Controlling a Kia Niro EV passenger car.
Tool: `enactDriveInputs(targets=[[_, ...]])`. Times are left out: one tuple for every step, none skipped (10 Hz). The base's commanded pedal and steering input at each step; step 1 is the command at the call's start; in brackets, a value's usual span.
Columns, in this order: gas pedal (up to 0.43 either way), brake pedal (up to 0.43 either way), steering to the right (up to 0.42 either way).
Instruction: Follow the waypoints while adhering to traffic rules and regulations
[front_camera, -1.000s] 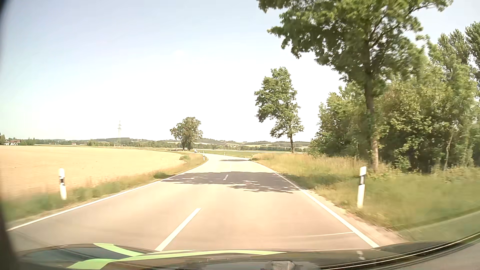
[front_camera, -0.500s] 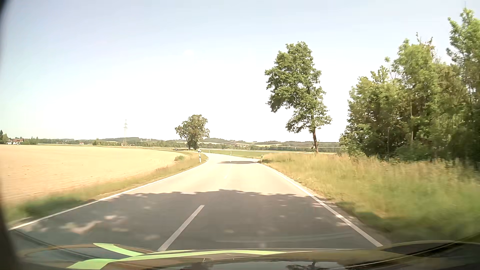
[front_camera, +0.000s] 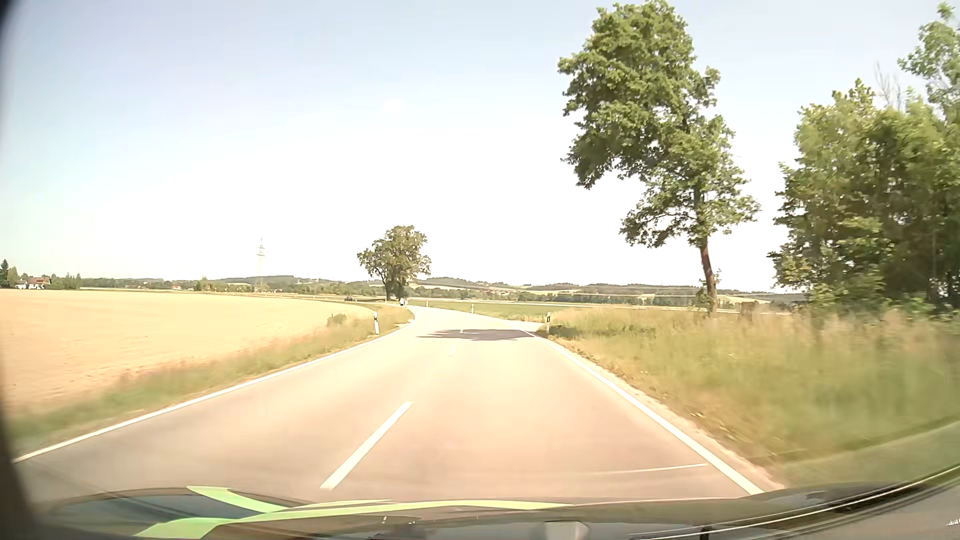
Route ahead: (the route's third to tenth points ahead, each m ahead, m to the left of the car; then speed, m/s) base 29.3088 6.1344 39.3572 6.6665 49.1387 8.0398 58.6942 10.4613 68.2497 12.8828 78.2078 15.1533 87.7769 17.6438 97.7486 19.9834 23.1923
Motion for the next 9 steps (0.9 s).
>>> enactDriveInputs(targets=[[0.11, 0.0, -0.018], [0.11, 0.0, -0.019], [0.11, 0.0, -0.019], [0.11, 0.0, -0.019], [0.11, 0.0, -0.02], [0.11, 0.0, -0.019], [0.11, 0.0, -0.019], [0.11, 0.0, -0.019], [0.11, 0.0, -0.018]])
